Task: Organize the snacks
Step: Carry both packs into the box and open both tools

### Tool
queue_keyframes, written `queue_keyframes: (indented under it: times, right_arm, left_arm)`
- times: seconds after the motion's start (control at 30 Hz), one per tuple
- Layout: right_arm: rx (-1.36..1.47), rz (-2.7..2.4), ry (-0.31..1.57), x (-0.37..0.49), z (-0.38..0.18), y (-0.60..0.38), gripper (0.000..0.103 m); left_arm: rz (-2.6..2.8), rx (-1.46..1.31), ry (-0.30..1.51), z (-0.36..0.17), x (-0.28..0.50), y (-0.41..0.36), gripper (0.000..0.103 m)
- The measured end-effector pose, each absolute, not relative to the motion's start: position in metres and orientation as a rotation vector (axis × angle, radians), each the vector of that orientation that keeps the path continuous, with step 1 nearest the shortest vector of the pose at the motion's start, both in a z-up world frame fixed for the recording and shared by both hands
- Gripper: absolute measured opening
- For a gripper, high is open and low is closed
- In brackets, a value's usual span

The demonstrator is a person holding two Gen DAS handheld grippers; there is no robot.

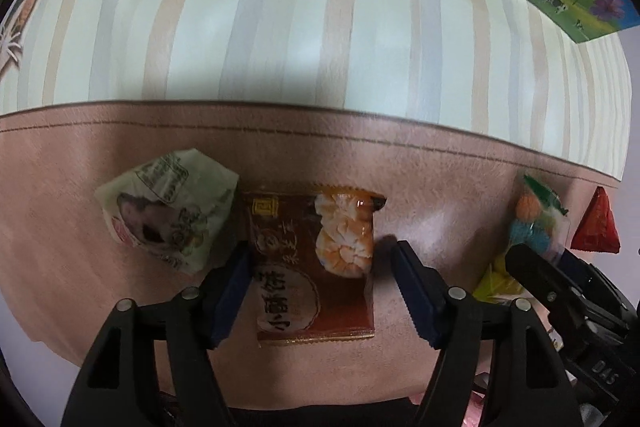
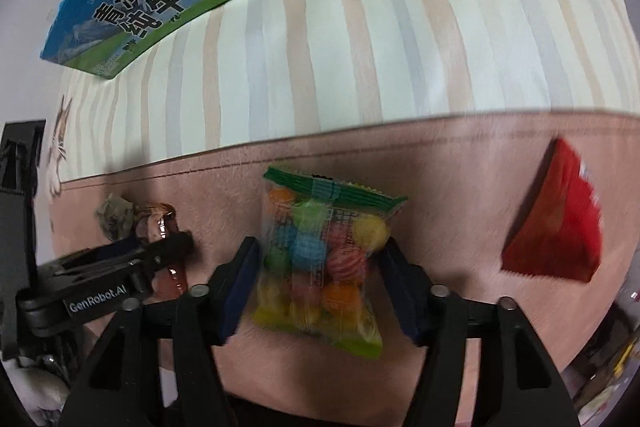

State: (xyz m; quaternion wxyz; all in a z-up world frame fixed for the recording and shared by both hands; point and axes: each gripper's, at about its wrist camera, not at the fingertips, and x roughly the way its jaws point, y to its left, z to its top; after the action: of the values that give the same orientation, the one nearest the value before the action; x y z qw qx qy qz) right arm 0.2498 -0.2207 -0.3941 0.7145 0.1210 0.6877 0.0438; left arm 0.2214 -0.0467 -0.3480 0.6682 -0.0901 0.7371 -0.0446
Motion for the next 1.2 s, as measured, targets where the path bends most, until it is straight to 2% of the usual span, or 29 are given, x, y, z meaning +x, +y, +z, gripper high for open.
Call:
queue_keyframes:
  times: [0.13, 0.23, 0.3, 0.43, 0.53, 0.7, 0.93, 1.07, 1.2]
  right_arm:
    - [0.270, 0.079, 1.527, 0.243, -0.401, -0.215, 0.077]
    - [0.231, 0.055, 1.515, 0.247, -0.406, -0.205, 0.076]
    - [0.133, 0.020, 1.494, 0.247, -0.412, -0.187, 0.062]
    - [0.089, 0.017, 1.449, 0.246, -0.412, -0.178, 0.055]
    - [0.174, 0.069, 1.452, 0.245, -0.402, -0.179, 0.051]
    - [0.256, 0.136, 1.398, 0.255, -0.357, -0.191, 0.051]
    - [0.332, 0.261, 1.246, 0.312, -0.256, -0.192, 0.051]
    - [0.289, 0.272, 1.180, 0.371, -0.219, -0.183, 0.051]
    - [0.251, 0.263, 1.185, 0.437, -0.211, -0.169, 0.051]
  left_arm:
    - [-0.090, -0.150, 1.648, -0.351, 0.213, -0.054, 0.068]
    - [-0.079, -0.103, 1.617, -0.353, 0.202, -0.069, 0.054]
    - [-0.082, -0.085, 1.606, -0.348, 0.196, -0.079, 0.054]
    - [-0.098, -0.088, 1.563, -0.331, 0.195, -0.083, 0.054]
    - [-0.123, -0.109, 1.518, -0.299, 0.200, -0.078, 0.054]
    - [-0.171, -0.146, 1.404, -0.232, 0.222, -0.073, 0.054]
    - [-0.246, -0.223, 1.285, -0.142, 0.291, -0.054, 0.054]
    - [-0.226, -0.173, 1.231, -0.112, 0.340, -0.046, 0.054]
    - [-0.193, -0.151, 1.256, -0.118, 0.398, -0.035, 0.054]
